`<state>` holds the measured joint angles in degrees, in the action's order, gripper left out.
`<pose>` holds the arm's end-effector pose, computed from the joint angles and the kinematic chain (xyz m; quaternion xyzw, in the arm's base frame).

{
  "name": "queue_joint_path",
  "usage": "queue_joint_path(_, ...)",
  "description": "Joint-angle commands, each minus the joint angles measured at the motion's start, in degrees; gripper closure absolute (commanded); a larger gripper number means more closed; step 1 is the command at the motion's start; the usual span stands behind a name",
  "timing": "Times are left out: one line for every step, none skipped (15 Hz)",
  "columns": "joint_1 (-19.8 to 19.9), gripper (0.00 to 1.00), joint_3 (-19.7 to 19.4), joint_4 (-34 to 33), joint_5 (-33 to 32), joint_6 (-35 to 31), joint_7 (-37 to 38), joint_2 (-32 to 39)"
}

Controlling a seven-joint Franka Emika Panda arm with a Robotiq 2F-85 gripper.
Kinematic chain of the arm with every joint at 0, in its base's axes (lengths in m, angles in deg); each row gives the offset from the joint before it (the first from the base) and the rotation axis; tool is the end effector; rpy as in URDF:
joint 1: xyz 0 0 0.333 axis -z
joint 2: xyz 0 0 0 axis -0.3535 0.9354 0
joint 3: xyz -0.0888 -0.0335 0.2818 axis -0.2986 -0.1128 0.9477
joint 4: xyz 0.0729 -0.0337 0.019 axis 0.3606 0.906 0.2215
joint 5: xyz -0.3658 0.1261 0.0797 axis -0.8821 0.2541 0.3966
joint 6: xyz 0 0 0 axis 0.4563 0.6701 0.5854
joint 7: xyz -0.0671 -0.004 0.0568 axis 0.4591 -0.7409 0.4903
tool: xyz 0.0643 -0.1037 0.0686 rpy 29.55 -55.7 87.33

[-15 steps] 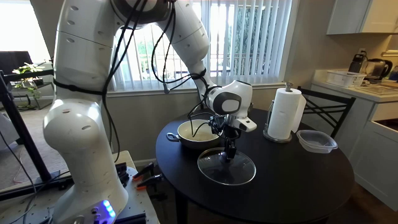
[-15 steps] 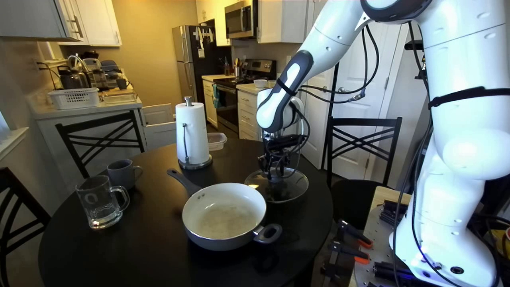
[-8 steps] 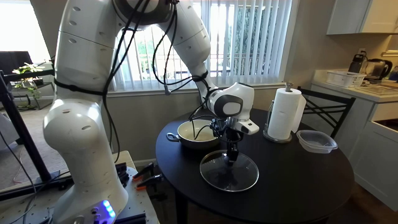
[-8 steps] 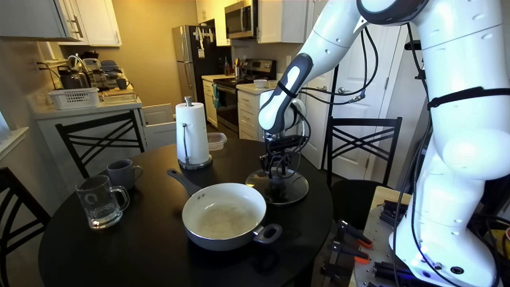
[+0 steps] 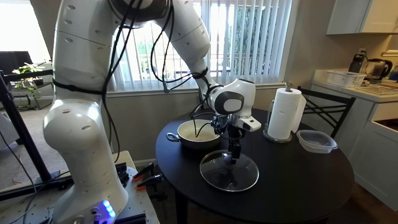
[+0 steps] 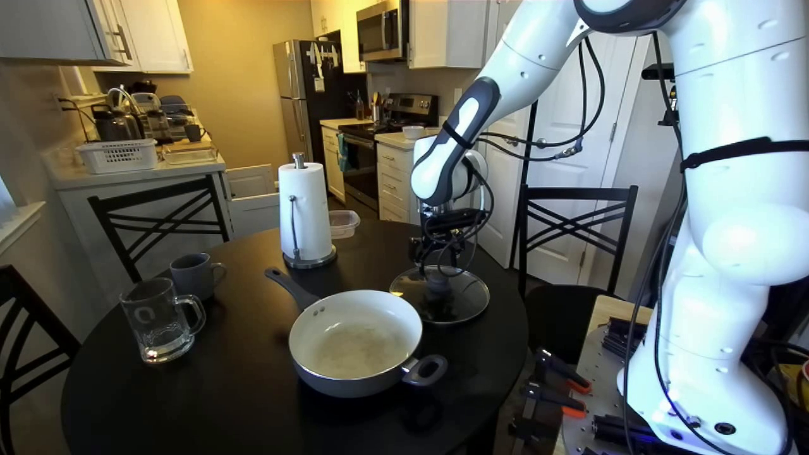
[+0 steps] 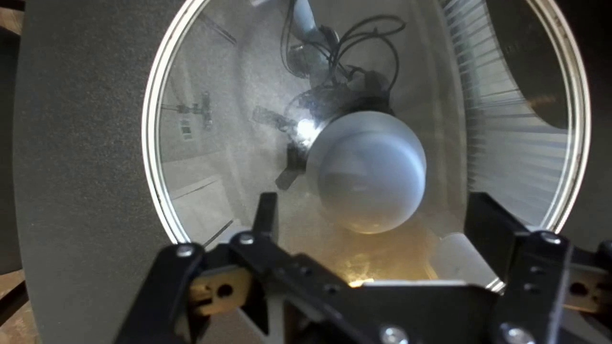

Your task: Remove the glass lid from the pan.

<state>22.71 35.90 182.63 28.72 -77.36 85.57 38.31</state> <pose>0.5074 -0.0940 0.1453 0.9469 -0.3175 -0.0495 0.0155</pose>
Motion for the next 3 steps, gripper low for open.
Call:
queue_joint_path(-0.33,0.01,-0.33,-0.05,0.18,0.15,-0.14,0.02)
queue_joint_path(-0.34,0.01,-0.34,0.01,0.18,0.15,-0.14,0.02)
queue_joint_path(-0.34,0.01,-0.34,0.05,0.18,0.15,-0.14,0.02)
